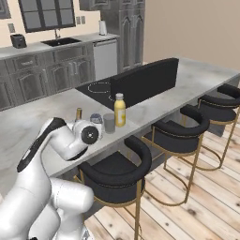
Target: There is a wine glass and glass cup on the dining counter. Place the wine bottle next to the wine glass and the juice bottle next to the glass cup.
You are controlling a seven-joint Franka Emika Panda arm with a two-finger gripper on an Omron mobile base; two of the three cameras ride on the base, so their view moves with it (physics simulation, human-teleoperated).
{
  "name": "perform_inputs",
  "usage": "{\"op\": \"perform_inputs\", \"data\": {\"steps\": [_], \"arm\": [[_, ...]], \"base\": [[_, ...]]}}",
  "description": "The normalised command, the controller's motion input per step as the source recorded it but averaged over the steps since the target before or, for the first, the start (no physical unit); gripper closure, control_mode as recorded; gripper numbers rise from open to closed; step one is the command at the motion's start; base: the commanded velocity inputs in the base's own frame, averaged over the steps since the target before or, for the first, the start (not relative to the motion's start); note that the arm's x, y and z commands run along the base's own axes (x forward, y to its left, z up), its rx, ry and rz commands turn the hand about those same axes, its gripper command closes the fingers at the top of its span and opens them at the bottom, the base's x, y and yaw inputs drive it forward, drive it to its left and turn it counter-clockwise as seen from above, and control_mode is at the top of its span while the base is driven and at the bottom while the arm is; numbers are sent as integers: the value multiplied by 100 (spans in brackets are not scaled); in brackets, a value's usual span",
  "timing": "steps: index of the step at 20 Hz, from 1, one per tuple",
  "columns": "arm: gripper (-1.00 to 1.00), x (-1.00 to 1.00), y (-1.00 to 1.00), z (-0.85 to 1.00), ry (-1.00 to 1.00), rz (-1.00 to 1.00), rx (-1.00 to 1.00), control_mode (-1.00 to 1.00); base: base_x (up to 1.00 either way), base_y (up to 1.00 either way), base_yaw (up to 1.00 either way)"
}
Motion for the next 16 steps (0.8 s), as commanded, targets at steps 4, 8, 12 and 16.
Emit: {"op": "perform_inputs", "data": {"steps": [4,8,12,16], "arm": [[100,19,34,-1,21,-43,2,-100],[100,23,34,-3,13,-42,0,-100],[100,29,34,-3,4,-42,-2,-100],[100,26,29,-1,1,-42,-5,-100]], "base": [[0,0,0],[0,0,0],[0,0,0],[0,0,0]]}}
